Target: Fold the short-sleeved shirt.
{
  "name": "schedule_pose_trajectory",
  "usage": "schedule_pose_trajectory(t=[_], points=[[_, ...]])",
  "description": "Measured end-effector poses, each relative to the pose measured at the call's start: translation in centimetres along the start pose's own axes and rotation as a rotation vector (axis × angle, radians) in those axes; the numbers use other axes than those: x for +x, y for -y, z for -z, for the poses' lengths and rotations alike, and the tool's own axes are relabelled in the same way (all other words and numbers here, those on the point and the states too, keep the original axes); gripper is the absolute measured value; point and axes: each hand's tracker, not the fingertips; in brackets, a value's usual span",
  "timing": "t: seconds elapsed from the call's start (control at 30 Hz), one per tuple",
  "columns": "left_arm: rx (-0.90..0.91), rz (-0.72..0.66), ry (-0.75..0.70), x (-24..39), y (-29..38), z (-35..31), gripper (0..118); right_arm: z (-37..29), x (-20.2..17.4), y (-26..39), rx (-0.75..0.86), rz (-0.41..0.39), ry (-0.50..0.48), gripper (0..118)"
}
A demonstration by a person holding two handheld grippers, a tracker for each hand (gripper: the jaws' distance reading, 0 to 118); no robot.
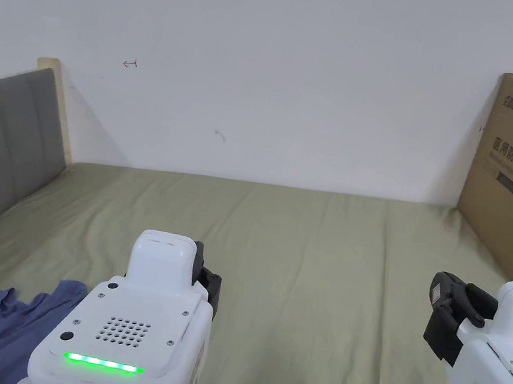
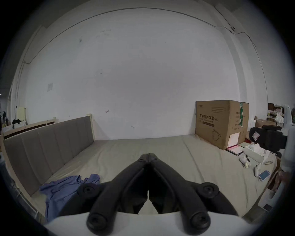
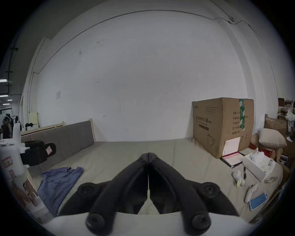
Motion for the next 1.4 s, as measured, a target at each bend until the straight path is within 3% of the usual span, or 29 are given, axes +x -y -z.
schedule_pose_trajectory(t=[0.1, 0.23, 0.43, 0.63, 0.77, 0.97, 1.1, 1.13, 1.17, 1.2, 1.23, 1.27, 1.4], points=[[-0.018, -0.005, -0.055, -2.1, 0.5, -0.9, 0, 1.0, -1.2, 0.3, -0.011, 0.008, -0.029, 0], [-0.046, -0.049, -0.201, -8.4, 1.2, -4.0, 0, 3.2, -5.3, 0.6, -0.055, 0.041, -0.171, 0], [-0.110, -0.033, -0.453, -16.3, 2.5, -9.2, 0, 4.6, -12.6, 0.8, -0.094, 0.001, -0.368, 0], [-0.122, -0.077, -0.433, -17.7, 3.8, -10.6, 0, 4.5, -14.7, 1.1, -0.142, -0.033, -0.411, 0], [-0.165, -0.189, -0.366, -20.9, 3.2, -9.6, 0, 4.8, -14.4, 1.0, -0.168, -0.060, -0.397, 0], [-0.569, -0.178, -0.286, -28.5, 4.5, -1.3, 0, 5.6, -12.7, 2.1, -0.258, -0.011, -0.384, 0], [-0.822, -0.357, -0.141, -32.4, 9.8, 5.9, 1, 6.3, -11.0, 3.5, -0.317, -0.033, -0.335, 0], [-0.881, -0.365, -0.156, -32.8, 11.3, 7.5, 10, 6.6, -10.4, 3.9, -0.336, -0.021, -0.330, 0], [-0.920, -0.371, -0.160, -33.1, 12.6, 8.6, 42, 7.0, -9.8, 4.1, -0.349, -0.009, -0.325, 0], [-0.939, -0.376, -0.162, -33.3, 13.8, 9.9, 86, 7.3, -9.2, 4.5, -0.362, 0.001, -0.315, 0], [-0.961, -0.383, -0.193, -33.7, 15.1, 11.1, 114, 7.6, -8.6, 4.8, -0.375, 0.005, -0.301, 0], [-0.990, -0.407, -0.209, -33.8, 16.3, 12.0, 118, 7.7, -8.1, 4.9, -0.385, 0.007, -0.288, 0], [-0.989, -0.486, -0.240, -34.1, 19.9, 14.4, 115, 8.2, -5.9, 5.7, -0.428, 0.015, -0.226, 0]])
